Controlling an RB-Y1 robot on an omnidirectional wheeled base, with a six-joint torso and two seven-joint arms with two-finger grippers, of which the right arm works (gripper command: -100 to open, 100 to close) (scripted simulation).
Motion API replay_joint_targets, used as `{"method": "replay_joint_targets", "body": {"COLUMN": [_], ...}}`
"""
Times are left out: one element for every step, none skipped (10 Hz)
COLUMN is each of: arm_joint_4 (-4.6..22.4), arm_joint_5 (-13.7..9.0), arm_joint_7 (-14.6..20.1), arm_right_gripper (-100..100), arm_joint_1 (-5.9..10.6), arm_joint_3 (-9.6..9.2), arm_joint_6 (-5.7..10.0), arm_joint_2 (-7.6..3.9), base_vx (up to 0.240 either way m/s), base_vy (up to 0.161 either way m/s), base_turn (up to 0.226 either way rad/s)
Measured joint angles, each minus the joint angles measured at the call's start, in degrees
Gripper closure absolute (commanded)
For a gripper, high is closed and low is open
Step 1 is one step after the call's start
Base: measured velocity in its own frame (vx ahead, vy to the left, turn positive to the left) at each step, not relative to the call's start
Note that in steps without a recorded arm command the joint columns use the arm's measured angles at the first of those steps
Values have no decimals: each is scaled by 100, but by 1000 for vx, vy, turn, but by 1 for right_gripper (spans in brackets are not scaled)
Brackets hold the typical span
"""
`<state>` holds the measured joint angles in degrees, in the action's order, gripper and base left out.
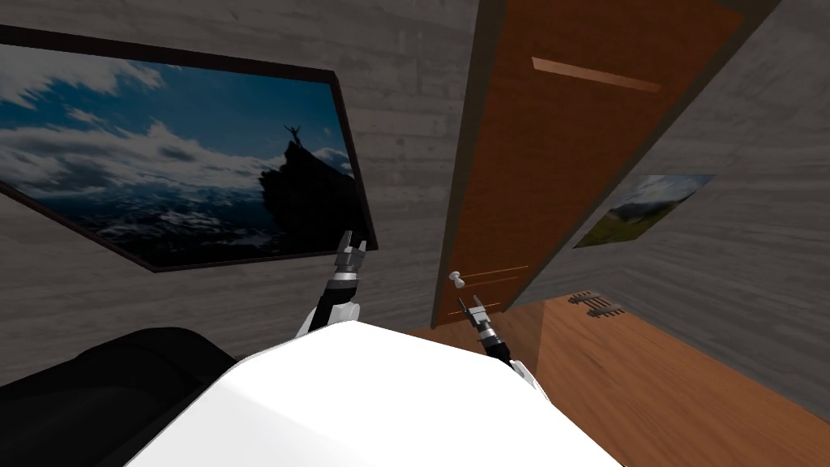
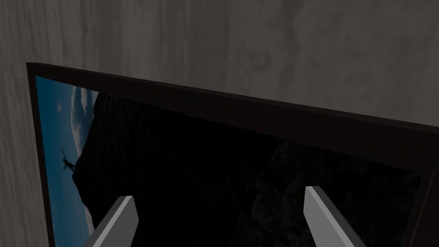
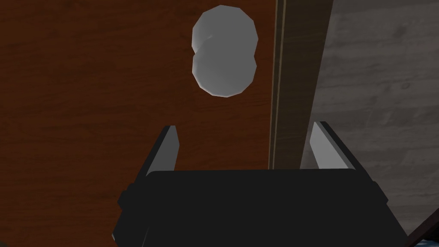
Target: Pull the door open
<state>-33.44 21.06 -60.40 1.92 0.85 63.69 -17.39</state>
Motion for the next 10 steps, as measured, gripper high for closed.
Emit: {"method": "replay_joint_targets", "body": {"arm_joint_4": [-14,-45,5,-63,-128,-146,-69,47,-12,-170], "arm_joint_5": [-31,-68,-120,-171,-221,-275,-332,-387,-408,-449], "arm_joint_7": [-39,-66,-117,-162,-216,-278,-335,-403,-429,-454], "arm_right_gripper": [-100,-100,-100,-100,-100,-100,-100,-100,-100,-100], "arm_joint_1": [-51,-122,-173,-278,-381,-476,-493,-511,-585,-749], "arm_joint_3": [49,106,186,266,347,432,519,604,636,703], "arm_joint_6": [25,59,138,176,196,251,332,447,478,466], "arm_joint_2": [24,36,58,88,134,172,187,209,223,262], "base_vx": [61,39,56,73,87,73,54,23,50,62], "base_vy": [4,0,-6,-28,-69,-70,-57,-41,-61,-90], "base_turn": [95,175,195,228,226,188,181,81,238,312]}}
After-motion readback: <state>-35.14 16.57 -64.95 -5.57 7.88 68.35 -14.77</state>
